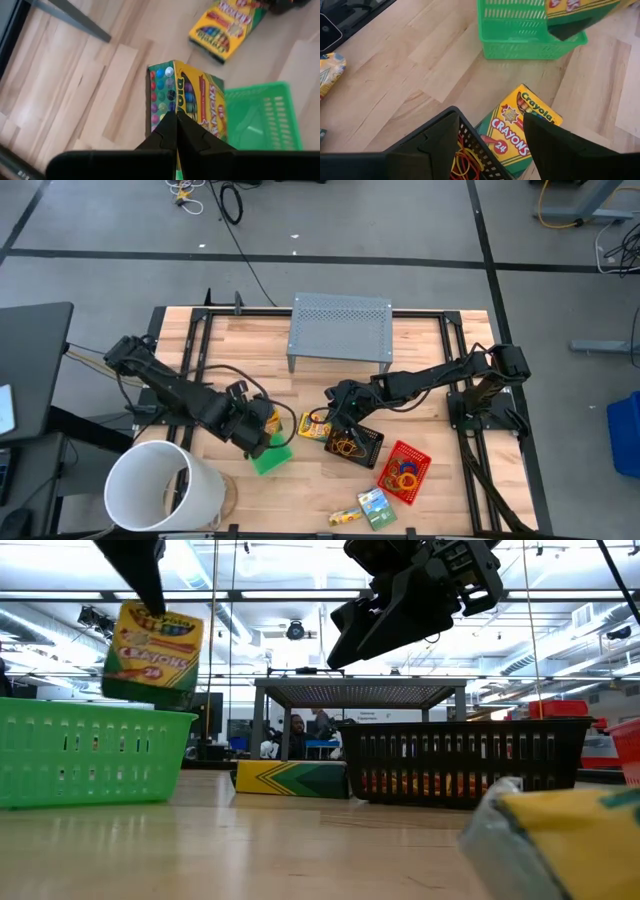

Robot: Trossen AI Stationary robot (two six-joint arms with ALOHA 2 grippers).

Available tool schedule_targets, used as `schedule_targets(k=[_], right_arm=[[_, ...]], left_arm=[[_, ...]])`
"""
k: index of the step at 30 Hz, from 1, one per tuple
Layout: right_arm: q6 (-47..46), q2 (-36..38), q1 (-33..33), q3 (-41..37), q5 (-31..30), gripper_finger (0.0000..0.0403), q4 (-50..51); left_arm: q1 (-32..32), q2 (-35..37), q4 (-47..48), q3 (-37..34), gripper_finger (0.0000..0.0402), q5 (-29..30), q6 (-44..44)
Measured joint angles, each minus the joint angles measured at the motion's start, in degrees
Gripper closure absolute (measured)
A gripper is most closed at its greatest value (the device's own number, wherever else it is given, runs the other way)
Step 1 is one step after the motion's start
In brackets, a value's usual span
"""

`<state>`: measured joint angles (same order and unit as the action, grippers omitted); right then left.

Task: Pick & Place Office Desk Supplies
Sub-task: Put the yellow crayon box into the green bin

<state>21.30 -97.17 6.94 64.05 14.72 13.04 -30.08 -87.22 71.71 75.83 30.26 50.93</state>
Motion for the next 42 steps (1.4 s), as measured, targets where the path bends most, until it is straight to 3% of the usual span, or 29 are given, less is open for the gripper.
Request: schedule_targets(k=[13,31,42], right_arm=[[-0.6,0.0,0.0,0.0,0.0,0.0172,0.0],[-0.9,0.0,0.0,0.0,0.0,0.0172,0.0],[-0.9,0.0,0.0,0.0,0.0,0.0172,-0.4]], left_arm=[[-1.9,-4.8,3.5,0.0,0.0401,0.6,4.8],[-5.6,-5.4,7.1,-0.2,0.0401,2.9,13.6],[-6.0,-5.7,-1.0,-11.3,0.0401,3.6,18.2]])
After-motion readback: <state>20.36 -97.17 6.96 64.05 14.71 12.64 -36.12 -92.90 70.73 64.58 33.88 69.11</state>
